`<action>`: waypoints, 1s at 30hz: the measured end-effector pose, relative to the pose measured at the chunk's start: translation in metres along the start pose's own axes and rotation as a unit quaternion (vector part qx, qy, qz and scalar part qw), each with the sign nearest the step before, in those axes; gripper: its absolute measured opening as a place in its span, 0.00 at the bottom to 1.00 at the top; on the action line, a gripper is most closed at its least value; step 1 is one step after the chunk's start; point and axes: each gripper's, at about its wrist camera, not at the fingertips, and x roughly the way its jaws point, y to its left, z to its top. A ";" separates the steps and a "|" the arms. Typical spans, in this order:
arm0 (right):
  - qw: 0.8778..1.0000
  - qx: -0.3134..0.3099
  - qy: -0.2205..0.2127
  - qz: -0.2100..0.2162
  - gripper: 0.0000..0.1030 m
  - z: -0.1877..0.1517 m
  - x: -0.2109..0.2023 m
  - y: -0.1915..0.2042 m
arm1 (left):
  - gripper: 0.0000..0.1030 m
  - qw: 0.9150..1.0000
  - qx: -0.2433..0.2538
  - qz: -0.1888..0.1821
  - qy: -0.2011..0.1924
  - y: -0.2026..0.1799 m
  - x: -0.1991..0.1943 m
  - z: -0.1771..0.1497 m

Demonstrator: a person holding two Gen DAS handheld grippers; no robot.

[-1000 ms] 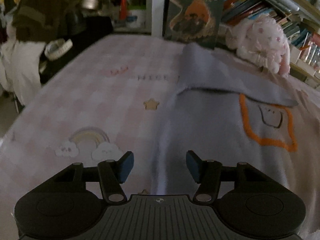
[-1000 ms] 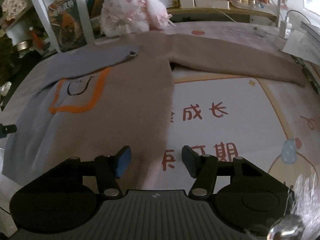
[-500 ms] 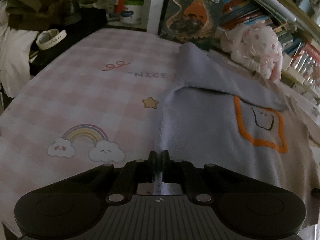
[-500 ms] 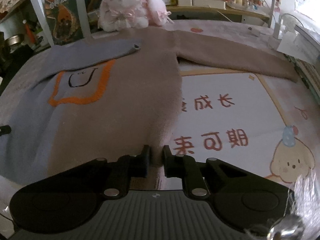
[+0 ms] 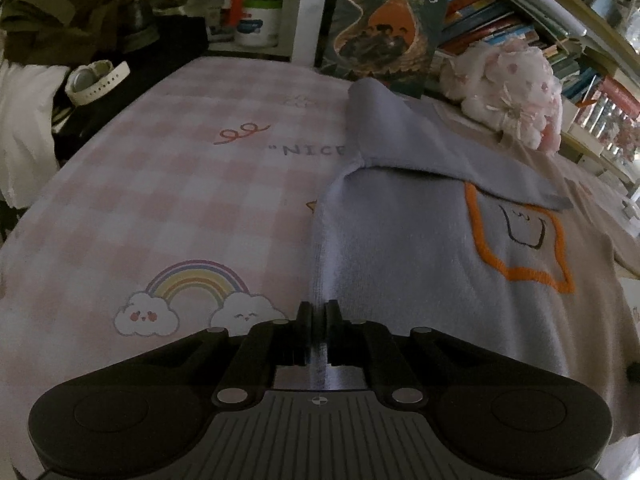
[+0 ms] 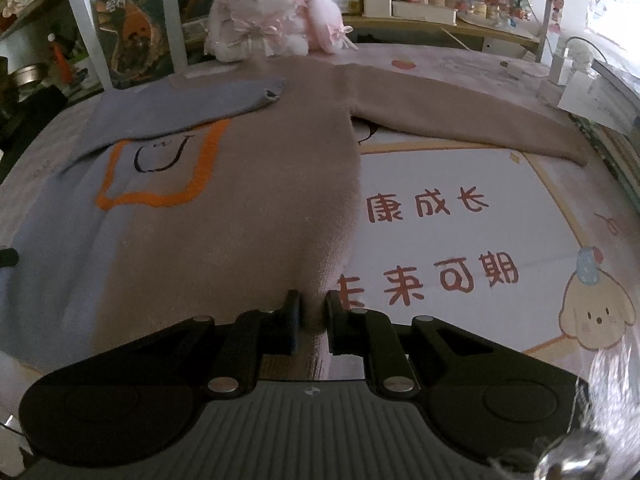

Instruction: Fold clothes

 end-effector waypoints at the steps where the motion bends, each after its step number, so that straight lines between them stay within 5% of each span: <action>1: 1.000 0.001 0.000 -0.002 0.12 -0.001 0.000 0.001 | 0.07 1.000 0.003 -0.001 -0.001 0.000 0.000 0.000; 7: 1.000 0.003 0.000 -0.012 0.12 -0.005 -0.002 0.007 | 0.07 1.000 0.013 -0.007 -0.006 0.004 0.001 0.001; 11: 1.000 0.023 -0.003 -0.017 0.36 -0.007 -0.007 0.008 | 0.12 0.999 0.024 -0.013 -0.026 0.002 -0.008 -0.002; 15: 0.999 0.029 -0.029 -0.023 0.55 -0.013 -0.025 0.008 | 0.40 0.997 0.036 -0.010 -0.069 -0.009 -0.029 -0.009; 17: 0.998 0.034 -0.044 -0.031 0.67 -0.015 -0.035 0.004 | 0.66 0.995 0.052 -0.008 -0.090 -0.018 -0.037 -0.013; 20: 0.996 0.048 -0.060 -0.047 0.78 -0.018 -0.048 -0.005 | 0.85 0.991 0.078 -0.006 -0.106 -0.037 -0.042 -0.020; 26: 0.990 0.083 -0.063 -0.095 0.98 -0.024 -0.056 -0.033 | 0.91 0.990 0.114 -0.022 -0.074 -0.068 -0.031 -0.031; 30: 0.987 0.088 -0.065 -0.120 1.00 -0.024 -0.053 -0.054 | 0.92 0.990 0.127 -0.029 -0.061 -0.080 -0.028 -0.035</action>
